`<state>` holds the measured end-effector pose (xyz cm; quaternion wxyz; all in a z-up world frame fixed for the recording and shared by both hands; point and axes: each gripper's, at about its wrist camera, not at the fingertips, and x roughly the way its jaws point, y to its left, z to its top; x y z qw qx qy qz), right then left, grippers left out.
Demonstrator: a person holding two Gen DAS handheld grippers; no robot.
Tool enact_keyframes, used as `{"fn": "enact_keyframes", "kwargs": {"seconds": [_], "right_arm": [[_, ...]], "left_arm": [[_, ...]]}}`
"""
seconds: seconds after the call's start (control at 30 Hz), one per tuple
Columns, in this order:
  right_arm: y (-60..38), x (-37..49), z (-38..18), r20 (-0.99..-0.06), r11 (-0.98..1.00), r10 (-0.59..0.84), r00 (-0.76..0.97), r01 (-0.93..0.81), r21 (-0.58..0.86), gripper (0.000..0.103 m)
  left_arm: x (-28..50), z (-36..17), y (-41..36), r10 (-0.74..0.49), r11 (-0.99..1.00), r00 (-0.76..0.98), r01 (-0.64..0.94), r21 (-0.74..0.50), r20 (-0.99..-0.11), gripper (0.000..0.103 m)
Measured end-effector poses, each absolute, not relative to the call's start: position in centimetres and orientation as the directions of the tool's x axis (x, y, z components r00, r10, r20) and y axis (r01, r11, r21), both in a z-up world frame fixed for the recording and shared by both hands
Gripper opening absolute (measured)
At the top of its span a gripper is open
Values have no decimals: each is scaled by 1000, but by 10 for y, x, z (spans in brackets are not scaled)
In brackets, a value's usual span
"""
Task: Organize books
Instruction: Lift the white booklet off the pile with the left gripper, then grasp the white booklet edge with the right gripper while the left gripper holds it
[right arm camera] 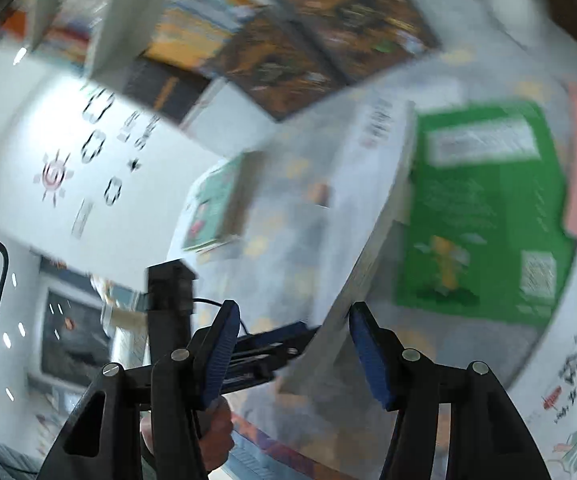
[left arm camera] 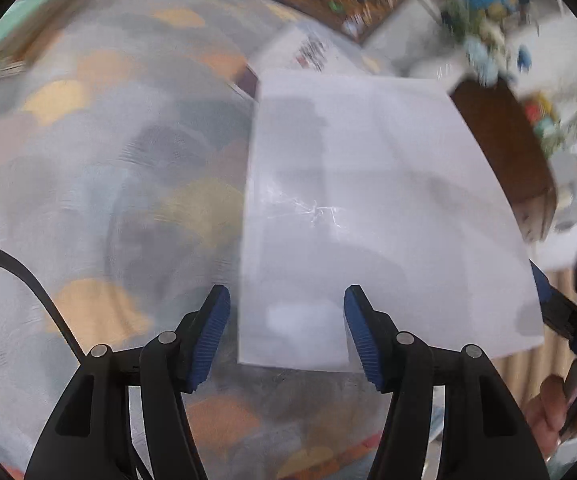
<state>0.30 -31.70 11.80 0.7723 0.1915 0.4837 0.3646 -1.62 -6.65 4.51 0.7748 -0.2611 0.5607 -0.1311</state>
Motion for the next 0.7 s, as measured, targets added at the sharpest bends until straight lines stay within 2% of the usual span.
{"fn": "enact_keyframes", "kwargs": {"seconds": [0.13,0.23,0.4,0.53,0.7], "right_arm": [[-262,-4,139,-566,594,795,217,-461,659,56],[-227,-8,142,-578,577,796,177,-508,639,56],[-184,-5,111,-587,554,805,86,-462,692,56],[-178,-6,87,-607,571,793,57,-417,707,56],[-187,-3,52,-644,627,763,51,-298,719,56]], "left_arm": [[-42,63,3,-429,808,431,-210,-551,-794,56],[-75,70,55,-325,807,476,-311,-502,-817,56],[-114,69,120,-207,794,482,-426,-434,-851,56],[-111,73,141,-200,801,479,-422,-424,-855,56],[-74,84,126,-233,871,457,-294,-393,-859,56]]}}
